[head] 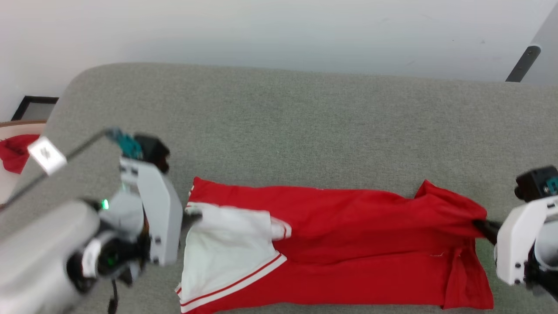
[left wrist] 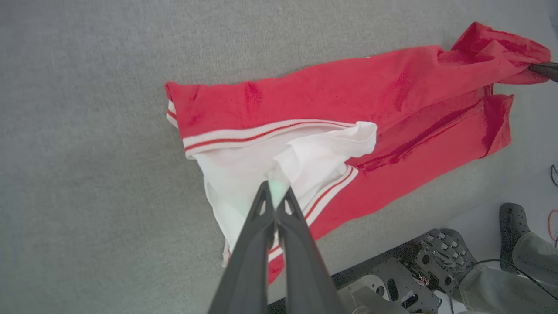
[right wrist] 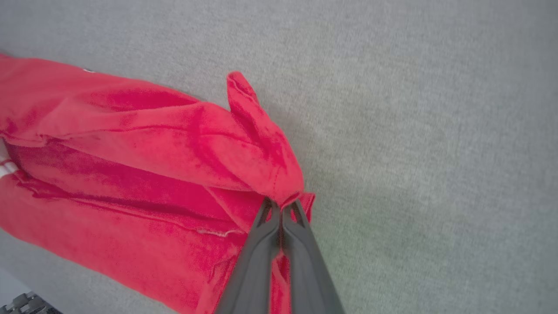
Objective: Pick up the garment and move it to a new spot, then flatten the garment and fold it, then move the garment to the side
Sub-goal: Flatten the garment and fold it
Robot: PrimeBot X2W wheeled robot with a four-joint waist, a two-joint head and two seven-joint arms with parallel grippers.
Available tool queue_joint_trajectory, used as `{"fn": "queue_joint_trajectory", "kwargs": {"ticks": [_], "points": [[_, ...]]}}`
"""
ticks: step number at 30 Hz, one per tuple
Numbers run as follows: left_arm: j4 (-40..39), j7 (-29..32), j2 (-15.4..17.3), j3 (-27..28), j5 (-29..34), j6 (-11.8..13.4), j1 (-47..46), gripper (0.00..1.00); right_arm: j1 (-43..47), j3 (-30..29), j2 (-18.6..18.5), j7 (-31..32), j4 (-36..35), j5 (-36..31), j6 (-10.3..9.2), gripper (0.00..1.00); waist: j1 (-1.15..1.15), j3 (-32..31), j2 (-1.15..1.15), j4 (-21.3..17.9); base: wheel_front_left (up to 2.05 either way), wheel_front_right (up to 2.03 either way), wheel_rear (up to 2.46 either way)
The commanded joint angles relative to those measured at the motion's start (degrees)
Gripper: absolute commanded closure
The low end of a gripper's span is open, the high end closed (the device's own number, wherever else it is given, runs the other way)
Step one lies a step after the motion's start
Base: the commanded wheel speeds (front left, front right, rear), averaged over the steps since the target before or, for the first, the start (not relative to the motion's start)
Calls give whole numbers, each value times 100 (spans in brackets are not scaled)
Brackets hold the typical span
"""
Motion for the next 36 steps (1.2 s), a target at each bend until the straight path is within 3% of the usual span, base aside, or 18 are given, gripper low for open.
{"fn": "queue_joint_trajectory", "kwargs": {"ticks": [1, 6, 20, 21, 24, 25, 26, 27, 29, 31, 36], "points": [[-130, -46, 49, -14, -41, 100, 157, 100, 155, -94, 47, 49, -40, -47, -5, 100, 0, -3, 0, 6, 0, 0, 0], [-519, -222, 154, -118, -220, 364, 734, 100, 584, -371, 238, 135, -286, -174, -5, 100, 0, -13, 0, -6, 0, 0, 0], [-255, -567, 29, -315, -396, 292, 1466, 100, 1175, -561, 596, 318, -367, -422, -5, 100, 0, -183, 0, -80, 0, 0, 0], [-246, -613, 16, -306, -384, 265, 1486, 100, 1193, -569, 616, 323, -375, -423, -5, 96, 0, -199, 0, -78, 0, 0, 0], [-229, -753, 2, -331, -280, 174, 1533, 60, 1279, -585, 651, 329, -397, -448, -5, 55, 0, -253, 0, -73, 0, 0, 0], [-211, -793, -4, -326, -282, 167, 1569, 49, 1289, -584, 652, 325, -402, -460, -5, 25, 0, -275, 0, -69, 0, 0, 0], [-203, -812, -10, -329, -283, 159, 1598, 47, 1280, -580, 657, 330, -417, -470, -5, 0, 0, -298, 0, -68, 0, 0, 0], [-213, -856, -9, -331, -252, 143, 1602, 41, 1275, -584, 663, 341, -440, -471, -5, 0, 0, -320, 0, -66, 0, 0, 0], [-239, -923, -14, -303, -258, 130, 1620, 16, 1293, -592, 666, 377, -482, -481, -5, 0, 0, -368, 0, -63, 0, 0, 0], [-270, -959, 35, -323, -179, 153, 1624, 3, 1327, -557, 643, 409, -563, -505, -5, 0, 0, -421, 0, -63, 0, 0, 0], [-408, -1057, 121, -275, -147, 193, 1669, 0, 1410, -607, 643, 485, -783, -538, -5, 0, 0, -525, 0, -80, 0, 0, 0]]}}
